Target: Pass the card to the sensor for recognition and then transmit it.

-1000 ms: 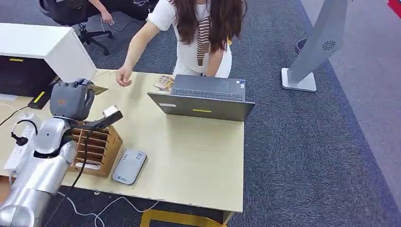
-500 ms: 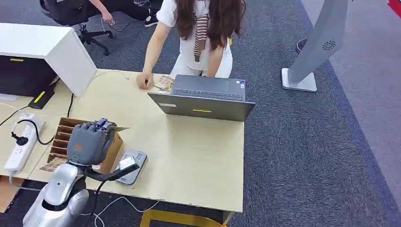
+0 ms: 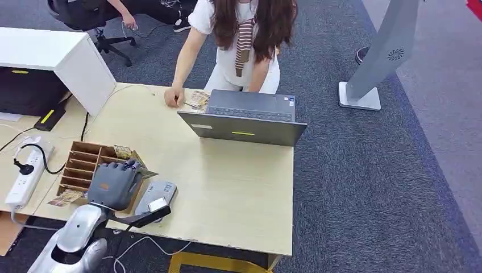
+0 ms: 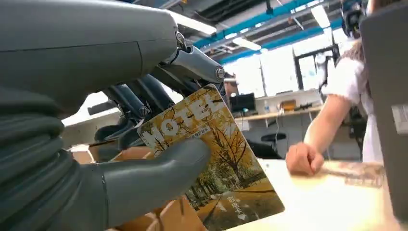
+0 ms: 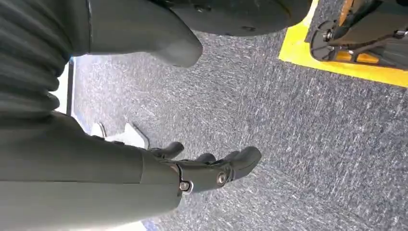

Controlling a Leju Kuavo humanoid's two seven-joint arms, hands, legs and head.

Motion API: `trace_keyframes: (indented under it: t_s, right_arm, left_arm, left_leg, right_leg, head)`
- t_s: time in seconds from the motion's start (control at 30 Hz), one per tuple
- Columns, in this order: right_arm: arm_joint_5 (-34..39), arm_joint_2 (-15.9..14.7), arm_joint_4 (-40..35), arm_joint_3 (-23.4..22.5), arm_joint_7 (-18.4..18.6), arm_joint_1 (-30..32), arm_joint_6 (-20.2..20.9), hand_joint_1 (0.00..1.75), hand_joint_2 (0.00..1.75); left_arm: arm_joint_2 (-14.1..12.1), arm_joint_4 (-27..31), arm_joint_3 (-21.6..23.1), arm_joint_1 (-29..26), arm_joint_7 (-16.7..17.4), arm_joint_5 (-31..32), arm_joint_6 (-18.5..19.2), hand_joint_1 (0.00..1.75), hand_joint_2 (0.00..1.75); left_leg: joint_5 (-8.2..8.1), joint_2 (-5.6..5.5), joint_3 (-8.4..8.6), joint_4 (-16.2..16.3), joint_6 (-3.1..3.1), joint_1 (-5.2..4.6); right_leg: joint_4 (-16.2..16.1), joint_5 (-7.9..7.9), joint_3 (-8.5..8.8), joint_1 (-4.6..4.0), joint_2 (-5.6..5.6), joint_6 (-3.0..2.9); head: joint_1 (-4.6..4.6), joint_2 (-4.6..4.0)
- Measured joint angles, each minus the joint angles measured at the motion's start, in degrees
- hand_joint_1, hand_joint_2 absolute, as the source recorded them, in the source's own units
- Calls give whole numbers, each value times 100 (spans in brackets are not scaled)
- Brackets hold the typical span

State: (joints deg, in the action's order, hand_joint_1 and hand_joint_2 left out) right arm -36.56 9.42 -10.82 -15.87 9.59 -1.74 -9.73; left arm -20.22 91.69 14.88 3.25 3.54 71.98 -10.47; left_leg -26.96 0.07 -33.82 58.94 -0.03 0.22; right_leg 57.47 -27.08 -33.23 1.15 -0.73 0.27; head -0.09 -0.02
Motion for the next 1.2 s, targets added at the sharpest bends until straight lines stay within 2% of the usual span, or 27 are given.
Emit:
trace_keyframes:
  t_s: [0.47, 0.63, 0.87, 1.2]
  right_arm:
    - [-131, 15, 0, -94, 2, 5, 31, 0, 175]
    - [-134, 24, 0, -101, 2, 5, 31, 0, 175]
    - [-234, 33, 0, -125, 11, 5, 50, 0, 175]
    - [-236, 39, 0, -151, 20, 5, 68, 0, 175]
  left_arm:
    - [-343, -182, 328, -34, 87, -122, 737, 175, 175]
    - [-428, -232, 383, -53, 92, -160, 796, 175, 175]
    - [-627, -262, 424, -58, 131, -326, 1107, 175, 175]
    - [-765, -262, 448, -52, 138, -376, 1190, 175, 175]
  left_leg:
    - [0, 0, 0, 0, 0, 0]
    - [0, 0, -1, 0, 0, 0]
    - [0, 0, 1, -1, 0, 0]
    - [0, 0, 4, -1, 0, 1]
  right_leg:
    - [0, 0, 0, 0, 2, 0]
    - [0, 0, 0, 0, 3, 0]
    - [0, 0, 1, 0, 2, -1]
    - [1, 0, 4, -1, 2, -1]
  head:
    - [0, 2]
    - [-2, 2]
    - [-2, 2]
    - [-2, 0]
